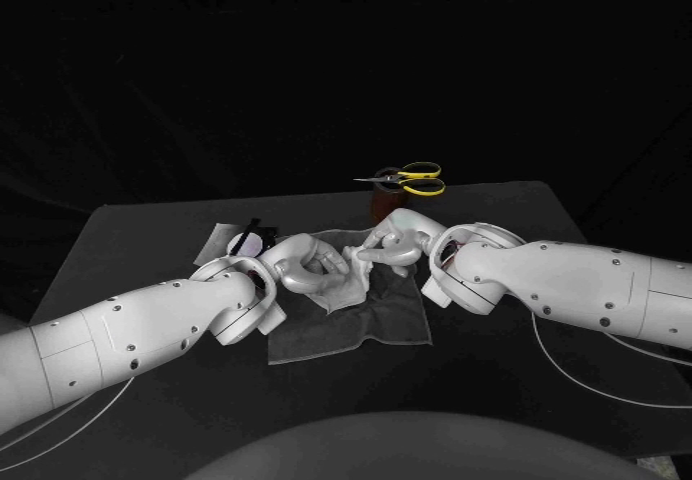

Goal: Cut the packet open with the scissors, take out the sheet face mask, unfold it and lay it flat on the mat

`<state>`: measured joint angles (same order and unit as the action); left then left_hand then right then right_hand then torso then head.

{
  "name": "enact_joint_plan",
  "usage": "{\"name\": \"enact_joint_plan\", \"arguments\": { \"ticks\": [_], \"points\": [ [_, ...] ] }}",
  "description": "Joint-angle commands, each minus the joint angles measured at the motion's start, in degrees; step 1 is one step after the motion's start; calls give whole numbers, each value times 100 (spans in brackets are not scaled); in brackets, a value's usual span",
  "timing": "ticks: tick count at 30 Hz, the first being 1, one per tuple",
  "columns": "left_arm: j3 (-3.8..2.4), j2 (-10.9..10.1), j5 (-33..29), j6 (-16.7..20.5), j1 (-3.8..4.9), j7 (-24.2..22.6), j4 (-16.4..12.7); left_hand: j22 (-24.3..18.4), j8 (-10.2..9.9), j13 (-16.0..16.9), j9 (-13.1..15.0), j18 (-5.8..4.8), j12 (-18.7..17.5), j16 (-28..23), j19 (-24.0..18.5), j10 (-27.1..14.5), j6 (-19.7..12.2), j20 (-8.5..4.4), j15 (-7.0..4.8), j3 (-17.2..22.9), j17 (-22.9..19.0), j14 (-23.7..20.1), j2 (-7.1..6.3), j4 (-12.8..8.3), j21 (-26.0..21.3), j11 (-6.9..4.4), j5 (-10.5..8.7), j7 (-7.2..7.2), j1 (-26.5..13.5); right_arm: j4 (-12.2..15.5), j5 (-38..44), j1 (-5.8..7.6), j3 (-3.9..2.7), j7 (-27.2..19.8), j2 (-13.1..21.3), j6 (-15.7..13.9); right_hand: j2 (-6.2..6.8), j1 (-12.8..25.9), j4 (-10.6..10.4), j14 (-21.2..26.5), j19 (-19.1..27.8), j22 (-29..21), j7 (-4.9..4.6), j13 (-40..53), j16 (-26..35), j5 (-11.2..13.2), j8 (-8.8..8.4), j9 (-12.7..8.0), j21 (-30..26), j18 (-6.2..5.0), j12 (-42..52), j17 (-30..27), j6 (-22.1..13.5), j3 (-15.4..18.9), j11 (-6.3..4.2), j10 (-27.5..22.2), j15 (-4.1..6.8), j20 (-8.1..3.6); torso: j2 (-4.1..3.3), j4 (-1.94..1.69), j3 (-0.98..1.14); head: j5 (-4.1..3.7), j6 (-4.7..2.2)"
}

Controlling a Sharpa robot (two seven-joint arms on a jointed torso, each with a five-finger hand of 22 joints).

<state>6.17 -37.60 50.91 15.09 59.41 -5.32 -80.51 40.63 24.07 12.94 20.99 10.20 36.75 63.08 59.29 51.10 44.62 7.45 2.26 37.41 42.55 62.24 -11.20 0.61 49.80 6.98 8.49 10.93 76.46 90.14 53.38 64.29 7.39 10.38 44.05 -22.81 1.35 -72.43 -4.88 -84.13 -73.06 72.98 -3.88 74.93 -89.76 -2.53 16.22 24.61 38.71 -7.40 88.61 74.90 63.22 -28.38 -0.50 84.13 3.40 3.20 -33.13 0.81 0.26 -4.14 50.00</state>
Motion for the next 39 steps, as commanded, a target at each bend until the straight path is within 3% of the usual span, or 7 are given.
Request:
{"name": "enact_joint_plan", "arguments": {
  "ticks": [1,5,13,24,28,31,39],
  "points": [
    [0,16,-166,-48,-5,387,12,-46,12,-101,-52,47,-111,95,123,166,43,-6,-3,-25,124,226,-36,-43,-28,-28,-42,30,17,31,-17,22,-6,0,-3,-63,-44,-24,6,-587,-24,6,54,1407,-24,-25,83,128,-1,-111,-20,1510,106,-55,-33,541,39,-32,3,-2,-6,-18,0],
    [5,53,-279,-92,-10,424,47,-80,63,-199,-100,46,-236,193,214,267,157,-38,-41,-75,250,392,-38,-79,-47,-80,-74,-51,27,43,-17,55,-7,-16,-27,-86,-44,-24,6,-587,-24,6,54,1407,-24,-25,83,128,-1,-111,-20,1510,106,-55,-33,541,39,-32,1,-12,-11,-22,0],
    [11,116,-419,-34,-39,318,113,-94,-3,-263,-190,34,-325,220,266,237,115,-22,-10,-186,236,410,-87,-36,-52,-36,-162,5,-75,21,-18,86,-9,-22,-104,-80,-43,-24,9,-587,-26,9,54,1409,-24,-25,85,130,6,-110,-17,1510,105,-62,-34,542,40,-34,-3,-11,-13,-17,0],
    [12,172,-671,39,-60,101,178,-59,-115,-392,-339,37,-492,114,245,13,-122,-35,-11,-70,49,243,27,-232,-15,-15,-154,-11,203,85,-111,117,-20,-132,-199,-129,-38,-12,11,-587,-25,9,50,1381,-24,-29,88,134,-4,-112,-61,1510,97,-76,-33,529,42,-39,5,-3,-12,12,0],
    [10,165,-816,-144,-64,-28,200,-40,-139,-540,-411,29,-706,64,172,-251,-302,36,71,-195,-66,151,-143,-254,-10,73,-160,52,84,-18,-237,147,-23,-234,-281,-78,-29,2,9,-587,-22,6,47,1374,-24,-33,87,136,-17,-113,-73,1510,86,-80,-30,526,41,-41,2,0,-14,-8,0],
    [8,144,-948,-296,-66,-160,207,-47,-121,-597,-433,38,-764,42,136,-350,-395,54,70,-288,-129,87,-187,-275,-29,55,-161,3,67,-126,-349,160,-23,-295,-372,-24,-18,5,19,-580,-16,3,45,1350,-16,-25,85,138,-34,-115,-111,1492,68,-94,-29,515,41,-44,5,-4,-17,-30,0],
    [5,102,-1320,-629,-69,-404,222,129,24,-741,-484,37,-823,-58,77,-458,-438,-10,12,-121,-360,-95,-36,-622,198,34,-134,-138,444,-333,-511,170,-20,-358,-557,65,34,62,20,-571,1,-2,23,1327,-6,-24,73,146,-74,-116,-150,1466,-6,-108,-13,502,35,-49,2,-11,-15,-41,0]
  ]
}}
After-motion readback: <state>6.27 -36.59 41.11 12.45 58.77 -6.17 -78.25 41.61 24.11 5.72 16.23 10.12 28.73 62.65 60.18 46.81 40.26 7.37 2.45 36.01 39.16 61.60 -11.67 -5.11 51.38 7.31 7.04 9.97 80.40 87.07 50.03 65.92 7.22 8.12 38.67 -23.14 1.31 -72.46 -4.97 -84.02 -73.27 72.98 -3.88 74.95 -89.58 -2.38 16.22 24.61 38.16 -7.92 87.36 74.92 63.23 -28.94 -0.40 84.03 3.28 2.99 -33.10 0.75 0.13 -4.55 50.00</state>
